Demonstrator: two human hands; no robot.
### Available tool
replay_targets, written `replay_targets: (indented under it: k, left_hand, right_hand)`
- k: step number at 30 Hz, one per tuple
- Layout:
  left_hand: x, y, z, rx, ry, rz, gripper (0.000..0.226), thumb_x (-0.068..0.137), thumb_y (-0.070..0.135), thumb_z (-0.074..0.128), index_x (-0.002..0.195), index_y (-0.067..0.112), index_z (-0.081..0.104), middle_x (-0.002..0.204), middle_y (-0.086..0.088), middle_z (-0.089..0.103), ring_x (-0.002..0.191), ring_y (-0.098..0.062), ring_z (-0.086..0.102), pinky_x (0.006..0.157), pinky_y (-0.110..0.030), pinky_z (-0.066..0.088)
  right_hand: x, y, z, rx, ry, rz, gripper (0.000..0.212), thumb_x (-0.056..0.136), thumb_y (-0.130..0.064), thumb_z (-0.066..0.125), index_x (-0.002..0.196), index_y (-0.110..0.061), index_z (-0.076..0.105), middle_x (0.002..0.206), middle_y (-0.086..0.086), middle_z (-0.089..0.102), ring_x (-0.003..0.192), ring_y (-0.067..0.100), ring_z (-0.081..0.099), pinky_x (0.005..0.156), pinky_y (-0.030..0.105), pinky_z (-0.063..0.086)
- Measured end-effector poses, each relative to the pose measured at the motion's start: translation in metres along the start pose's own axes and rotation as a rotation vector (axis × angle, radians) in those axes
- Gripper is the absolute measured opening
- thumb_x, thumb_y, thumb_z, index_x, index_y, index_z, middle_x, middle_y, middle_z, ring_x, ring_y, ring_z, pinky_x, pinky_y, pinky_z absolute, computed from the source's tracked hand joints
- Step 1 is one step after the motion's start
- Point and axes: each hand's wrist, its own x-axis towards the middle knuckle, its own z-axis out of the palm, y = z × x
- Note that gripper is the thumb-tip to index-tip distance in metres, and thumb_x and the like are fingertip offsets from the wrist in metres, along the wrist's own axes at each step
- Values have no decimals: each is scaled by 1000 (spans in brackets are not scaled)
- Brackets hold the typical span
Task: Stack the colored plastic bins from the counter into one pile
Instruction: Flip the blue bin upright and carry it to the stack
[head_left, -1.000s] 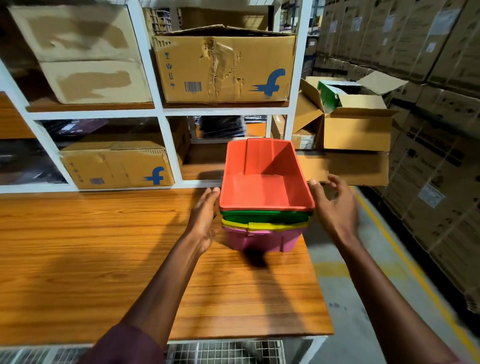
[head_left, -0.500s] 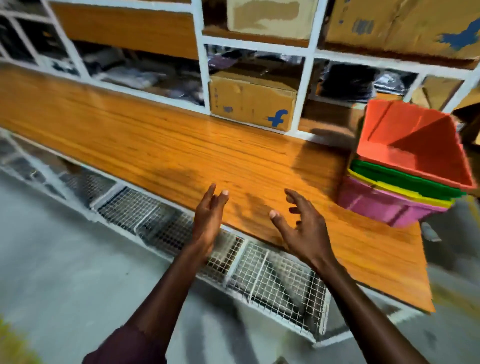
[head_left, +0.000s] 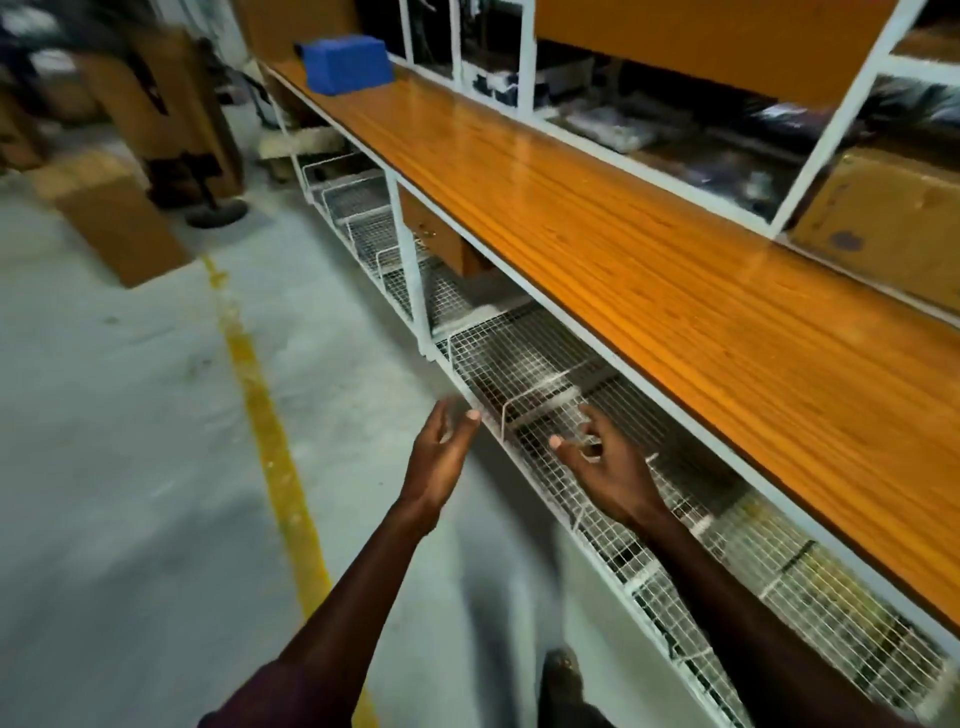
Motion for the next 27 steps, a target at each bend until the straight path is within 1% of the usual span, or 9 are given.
replay_targets:
  k: [3, 6, 8, 13, 15, 17, 19, 22, 27]
  left_hand:
    - [34, -8, -36, 20, 66, -21, 72, 95, 49, 62, 158, 30, 31, 159, -9, 39, 145, -16, 39, 103, -25, 33]
    - [77, -13, -67, 39, 98, -36, 74, 94, 49, 63, 158, 33, 29, 162, -7, 35, 146, -20, 38, 106, -27, 34]
    - [108, -15, -86, 63, 110, -43, 76, 93, 51, 64, 158, 33, 29, 163, -3, 33, 147, -21, 37, 112, -31, 34]
    - [187, -13, -142, 183, 181, -122, 82, 88, 63, 63, 157, 38, 27, 164, 6, 31, 148, -19, 35, 121, -39, 31]
    - [215, -10, -167, 237, 204, -149, 83, 89, 63, 62, 158, 37, 25, 164, 4, 30, 149, -20, 33, 121, -43, 30]
    - [242, -3, -189, 262, 227, -162, 83, 90, 61, 62, 159, 35, 25, 165, 4, 28, 150, -22, 31, 122, -44, 29]
    - [281, 5, -215, 256, 257, -161, 81, 90, 59, 63, 158, 34, 27, 165, 4, 28, 149, -22, 32, 121, -44, 29]
    - [349, 14, -252, 242, 289, -159, 80, 91, 58, 62, 158, 32, 28, 165, 4, 27, 150, -23, 30, 122, -45, 28]
    - [481, 25, -323, 205, 319, -117, 79, 90, 59, 63, 157, 33, 29, 166, 3, 24, 153, -20, 24, 123, -46, 25]
  right_hand:
    - [44, -20, 36, -1, -80, -18, 70, 91, -57, 66, 149, -23, 46, 120, -15, 56, 112, 24, 65, 95, 46, 55]
    - [99, -36, 71, -20, -137, 8, 88, 86, -73, 63, 157, -27, 37, 139, -3, 58, 126, 26, 60, 103, 51, 52]
    - [140, -44, 97, 1, -167, 26, 88, 87, -68, 66, 158, -25, 37, 149, 8, 56, 130, 29, 59, 106, 52, 51]
    - [242, -82, 161, -5, -284, 25, 79, 90, -57, 70, 156, -24, 41, 147, 7, 58, 128, 26, 61, 103, 34, 47]
    - [277, -97, 183, -29, -335, -3, 96, 80, -79, 64, 157, -26, 40, 154, 5, 53, 136, 25, 56, 111, 37, 44]
    - [312, -109, 202, -28, -349, -30, 123, 59, -103, 50, 157, -29, 40, 157, 4, 51, 139, 24, 53, 114, 45, 45]
    - [355, -128, 224, -39, -377, -31, 133, 51, -109, 43, 158, -30, 38, 156, 5, 51, 138, 25, 54, 113, 47, 46]
    - [420, -161, 258, -72, -379, -74, 130, 53, -108, 42, 156, -28, 40, 154, 3, 52, 138, 25, 53, 113, 48, 45]
    - [539, -216, 339, -154, -350, -137, 106, 72, -90, 53, 158, -30, 37, 162, 5, 42, 146, 25, 44, 117, 49, 41]
